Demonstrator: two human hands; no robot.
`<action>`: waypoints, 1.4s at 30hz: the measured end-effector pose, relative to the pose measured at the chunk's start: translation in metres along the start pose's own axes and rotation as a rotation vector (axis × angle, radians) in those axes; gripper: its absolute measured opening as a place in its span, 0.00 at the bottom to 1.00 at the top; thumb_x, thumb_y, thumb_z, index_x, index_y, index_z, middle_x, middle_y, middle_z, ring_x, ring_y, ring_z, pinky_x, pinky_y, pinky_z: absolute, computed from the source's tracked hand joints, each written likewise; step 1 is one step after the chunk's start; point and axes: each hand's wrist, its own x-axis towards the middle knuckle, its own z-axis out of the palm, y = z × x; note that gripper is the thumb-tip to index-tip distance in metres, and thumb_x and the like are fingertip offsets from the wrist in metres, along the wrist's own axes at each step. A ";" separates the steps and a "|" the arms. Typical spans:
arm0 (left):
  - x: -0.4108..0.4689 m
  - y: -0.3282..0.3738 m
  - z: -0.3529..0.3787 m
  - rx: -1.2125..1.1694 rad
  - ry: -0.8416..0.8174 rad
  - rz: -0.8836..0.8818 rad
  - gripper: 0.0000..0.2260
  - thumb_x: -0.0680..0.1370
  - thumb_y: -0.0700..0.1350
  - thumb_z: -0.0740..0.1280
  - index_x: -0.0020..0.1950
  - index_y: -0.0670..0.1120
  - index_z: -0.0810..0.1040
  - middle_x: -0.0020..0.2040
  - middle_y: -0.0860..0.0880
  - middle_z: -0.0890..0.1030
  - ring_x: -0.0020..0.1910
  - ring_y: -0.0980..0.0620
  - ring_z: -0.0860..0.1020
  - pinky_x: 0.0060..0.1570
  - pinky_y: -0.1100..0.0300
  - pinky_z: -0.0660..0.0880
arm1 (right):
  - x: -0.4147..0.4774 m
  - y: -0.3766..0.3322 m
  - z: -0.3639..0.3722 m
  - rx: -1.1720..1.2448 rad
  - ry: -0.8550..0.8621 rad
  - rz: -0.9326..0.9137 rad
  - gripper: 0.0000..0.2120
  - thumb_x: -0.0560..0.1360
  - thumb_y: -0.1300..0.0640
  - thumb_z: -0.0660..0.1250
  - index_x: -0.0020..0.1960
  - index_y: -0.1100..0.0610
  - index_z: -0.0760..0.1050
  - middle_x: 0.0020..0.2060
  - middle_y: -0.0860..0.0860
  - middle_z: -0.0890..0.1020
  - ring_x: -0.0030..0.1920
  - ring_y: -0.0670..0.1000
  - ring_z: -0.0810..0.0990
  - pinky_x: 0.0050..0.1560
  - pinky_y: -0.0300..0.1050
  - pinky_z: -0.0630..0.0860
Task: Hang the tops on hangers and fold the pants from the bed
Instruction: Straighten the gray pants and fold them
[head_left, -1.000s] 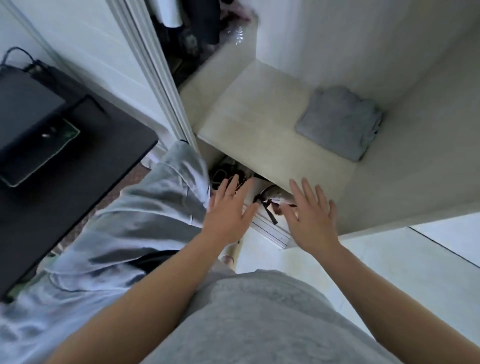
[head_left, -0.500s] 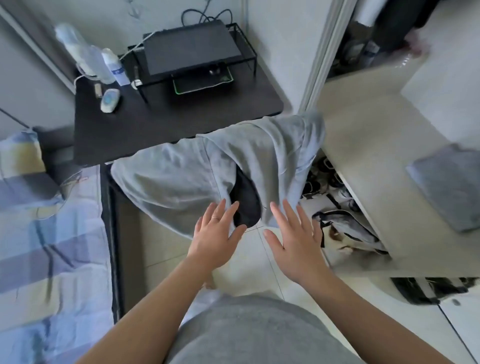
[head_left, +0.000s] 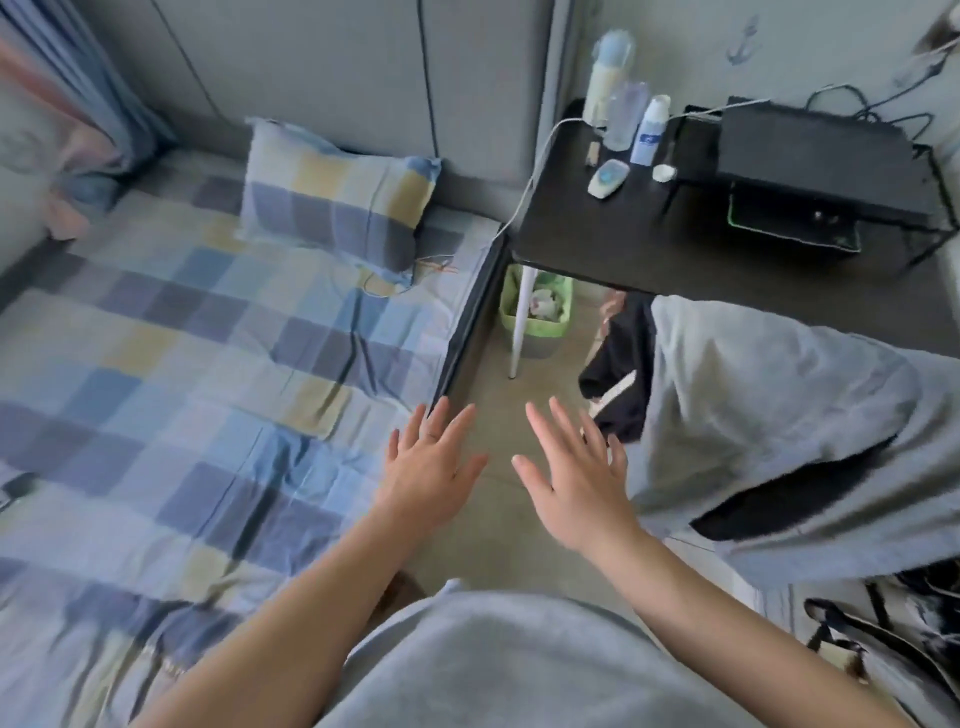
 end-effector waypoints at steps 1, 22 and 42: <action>-0.002 -0.024 -0.009 0.000 0.008 -0.029 0.28 0.82 0.66 0.51 0.81 0.62 0.50 0.83 0.53 0.49 0.81 0.47 0.44 0.78 0.43 0.45 | 0.011 -0.022 0.008 0.002 -0.023 -0.028 0.29 0.82 0.35 0.49 0.80 0.38 0.45 0.82 0.43 0.46 0.81 0.52 0.42 0.77 0.64 0.42; -0.094 -0.300 -0.074 -0.257 0.250 -0.981 0.29 0.81 0.66 0.50 0.81 0.62 0.49 0.83 0.52 0.49 0.81 0.47 0.46 0.77 0.43 0.49 | 0.183 -0.323 0.152 -0.343 -0.521 -0.778 0.30 0.82 0.36 0.50 0.80 0.35 0.42 0.81 0.43 0.44 0.80 0.51 0.40 0.76 0.60 0.38; -0.145 -0.554 -0.066 -0.288 0.367 -1.212 0.29 0.81 0.65 0.52 0.81 0.61 0.52 0.83 0.53 0.51 0.81 0.48 0.46 0.77 0.43 0.51 | 0.230 -0.556 0.355 -0.450 -0.529 -1.015 0.30 0.82 0.37 0.50 0.81 0.40 0.44 0.82 0.46 0.46 0.81 0.55 0.43 0.77 0.64 0.42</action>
